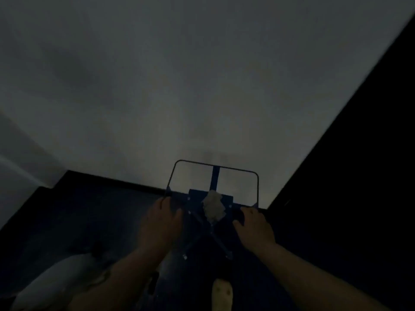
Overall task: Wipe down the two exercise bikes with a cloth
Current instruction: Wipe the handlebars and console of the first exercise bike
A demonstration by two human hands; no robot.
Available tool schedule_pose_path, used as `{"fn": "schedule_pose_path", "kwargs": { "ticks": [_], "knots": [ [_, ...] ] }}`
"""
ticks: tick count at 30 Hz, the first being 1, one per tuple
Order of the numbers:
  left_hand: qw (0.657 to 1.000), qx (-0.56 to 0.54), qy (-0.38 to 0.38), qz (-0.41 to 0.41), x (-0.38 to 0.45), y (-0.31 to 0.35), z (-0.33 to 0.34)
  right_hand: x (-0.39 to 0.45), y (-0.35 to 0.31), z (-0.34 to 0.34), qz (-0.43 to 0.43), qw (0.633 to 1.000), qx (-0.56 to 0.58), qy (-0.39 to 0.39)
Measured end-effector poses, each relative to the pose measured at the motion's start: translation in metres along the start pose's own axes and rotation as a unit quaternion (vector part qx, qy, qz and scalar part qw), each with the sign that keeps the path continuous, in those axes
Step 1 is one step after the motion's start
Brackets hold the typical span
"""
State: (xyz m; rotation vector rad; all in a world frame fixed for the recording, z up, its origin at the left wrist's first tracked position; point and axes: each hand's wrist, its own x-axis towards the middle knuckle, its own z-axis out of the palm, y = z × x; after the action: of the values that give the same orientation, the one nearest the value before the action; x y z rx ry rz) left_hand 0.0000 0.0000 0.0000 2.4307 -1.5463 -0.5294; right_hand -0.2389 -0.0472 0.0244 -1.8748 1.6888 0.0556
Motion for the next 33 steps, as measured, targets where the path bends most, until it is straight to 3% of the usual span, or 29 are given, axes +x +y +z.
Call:
{"fn": "schedule_pose_path", "kwargs": {
  "ticks": [7,13,18,21,27,33],
  "knots": [
    [0.998,-0.057,-0.013,-0.036,0.065,0.004,0.041,0.096,-0.016,0.036,0.016,0.996,0.044,-0.071],
    [0.995,-0.088,-0.040,-0.028,0.108,0.001,0.091,0.174,-0.016,0.083,0.057,0.992,0.089,-0.063],
    [0.995,-0.043,-0.091,-0.029,0.118,-0.020,0.123,0.203,-0.008,0.130,0.127,0.991,-0.012,-0.028],
    [0.991,-0.075,-0.101,-0.054,0.115,-0.022,0.125,0.200,-0.008,0.141,0.160,0.987,0.001,-0.015],
    [0.989,-0.109,-0.086,-0.052,0.111,-0.010,0.083,0.164,-0.015,0.106,0.114,0.990,0.064,0.046],
    [0.986,-0.159,-0.028,-0.029,0.093,0.020,0.002,0.103,-0.048,0.023,0.020,0.970,0.224,0.093]
  ]
}}
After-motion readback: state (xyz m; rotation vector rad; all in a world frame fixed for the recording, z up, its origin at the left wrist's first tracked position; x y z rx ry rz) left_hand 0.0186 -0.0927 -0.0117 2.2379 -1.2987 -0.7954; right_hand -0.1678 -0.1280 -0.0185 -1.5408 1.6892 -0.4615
